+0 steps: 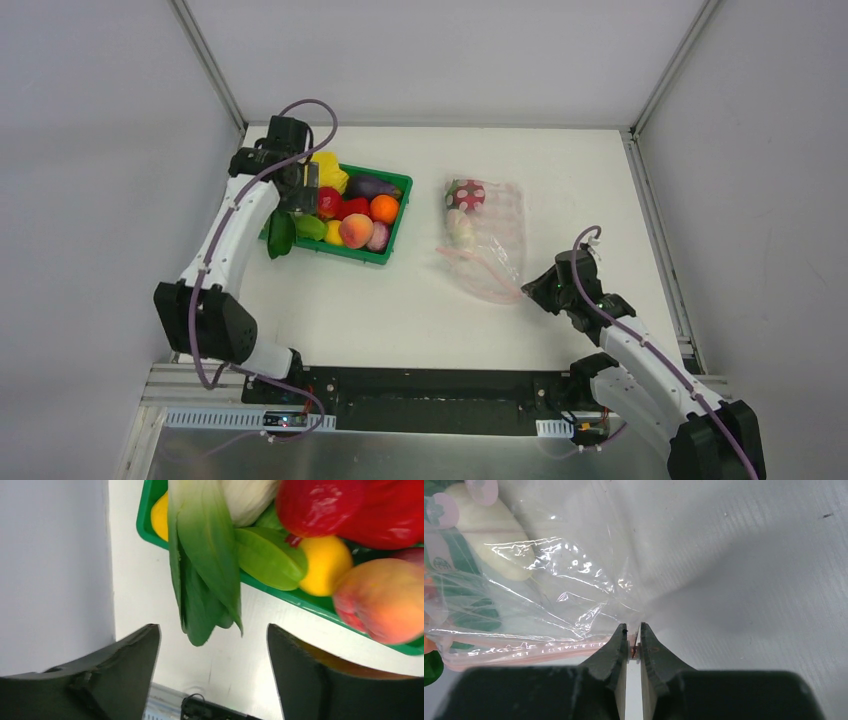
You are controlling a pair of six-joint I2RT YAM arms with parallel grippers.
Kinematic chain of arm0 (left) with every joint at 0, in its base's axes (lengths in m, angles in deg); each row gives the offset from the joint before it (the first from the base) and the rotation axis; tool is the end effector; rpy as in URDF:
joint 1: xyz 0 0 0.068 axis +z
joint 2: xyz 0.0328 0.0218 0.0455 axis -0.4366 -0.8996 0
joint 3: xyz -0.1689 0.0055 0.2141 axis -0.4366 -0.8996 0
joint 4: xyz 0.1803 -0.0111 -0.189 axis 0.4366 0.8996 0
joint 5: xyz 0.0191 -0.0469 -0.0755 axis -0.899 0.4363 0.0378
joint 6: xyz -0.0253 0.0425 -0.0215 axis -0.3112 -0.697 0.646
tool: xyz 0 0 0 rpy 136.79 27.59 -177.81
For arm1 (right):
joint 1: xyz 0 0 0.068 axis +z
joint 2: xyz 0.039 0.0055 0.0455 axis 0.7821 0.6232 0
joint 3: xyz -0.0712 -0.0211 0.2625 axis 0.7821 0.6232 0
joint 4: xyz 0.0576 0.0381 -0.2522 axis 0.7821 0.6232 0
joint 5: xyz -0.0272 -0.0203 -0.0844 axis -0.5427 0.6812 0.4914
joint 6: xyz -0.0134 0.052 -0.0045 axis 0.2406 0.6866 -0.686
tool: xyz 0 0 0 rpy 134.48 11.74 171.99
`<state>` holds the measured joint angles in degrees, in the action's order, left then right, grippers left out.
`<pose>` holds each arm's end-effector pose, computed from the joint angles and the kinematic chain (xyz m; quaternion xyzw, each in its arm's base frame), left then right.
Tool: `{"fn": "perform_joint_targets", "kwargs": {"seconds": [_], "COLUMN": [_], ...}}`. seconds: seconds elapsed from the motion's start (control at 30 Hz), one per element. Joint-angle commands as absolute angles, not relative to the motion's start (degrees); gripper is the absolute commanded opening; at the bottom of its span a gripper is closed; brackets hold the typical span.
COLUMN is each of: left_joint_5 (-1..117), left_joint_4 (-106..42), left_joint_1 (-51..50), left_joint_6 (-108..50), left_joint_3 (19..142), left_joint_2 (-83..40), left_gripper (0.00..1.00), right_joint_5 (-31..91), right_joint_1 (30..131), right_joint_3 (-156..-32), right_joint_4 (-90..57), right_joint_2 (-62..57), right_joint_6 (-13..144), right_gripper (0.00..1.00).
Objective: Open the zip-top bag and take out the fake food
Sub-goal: Place the fake vegetable in the bin, then pick up the fake vegetable from the zipper food storage bag.
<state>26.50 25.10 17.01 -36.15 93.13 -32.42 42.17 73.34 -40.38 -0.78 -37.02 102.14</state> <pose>0.3084 -0.0339 0.3411 -0.0183 0.9397 0.1599 0.3018 0.1583 0.0608 0.1851 0.1846 0.8915 0.1948 0.3650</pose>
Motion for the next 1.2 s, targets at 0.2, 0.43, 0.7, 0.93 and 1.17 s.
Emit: {"fn": "perform_joint_targets", "kwargs": {"seconds": [0.2,0.43,0.7,0.93,1.17], "left_joint_5": [40.99,53.65,50.11,42.34,35.58], "left_joint_4": [11.84,13.39,5.75,-0.81,-9.14], "left_joint_1": [17.80,16.08,-0.51,-11.50,-21.26], "left_joint_6": [-29.29,-20.97,-11.75,-4.52,-1.30], "left_joint_3": [84.35,81.35,69.31,63.65,61.55], "left_joint_2": [-10.06,-6.63,-0.77,-0.65,-5.23], "left_gripper": [0.99,0.91,0.84,0.79,0.69], "right_joint_5": [43.96,43.19,41.46,39.09,36.46], "right_joint_1": [73.24,73.16,73.21,73.36,73.71], "right_joint_3": [-43.52,-45.34,-46.63,-46.24,-45.63], "right_joint_4": [1.83,3.83,5.36,5.09,4.86], "right_joint_2": [-38.77,-39.93,-40.64,-40.61,-41.83], "right_joint_6": [99.74,99.34,101.57,104.73,109.35], "right_gripper": [0.01,0.01,0.01,0.00,0.00]}}
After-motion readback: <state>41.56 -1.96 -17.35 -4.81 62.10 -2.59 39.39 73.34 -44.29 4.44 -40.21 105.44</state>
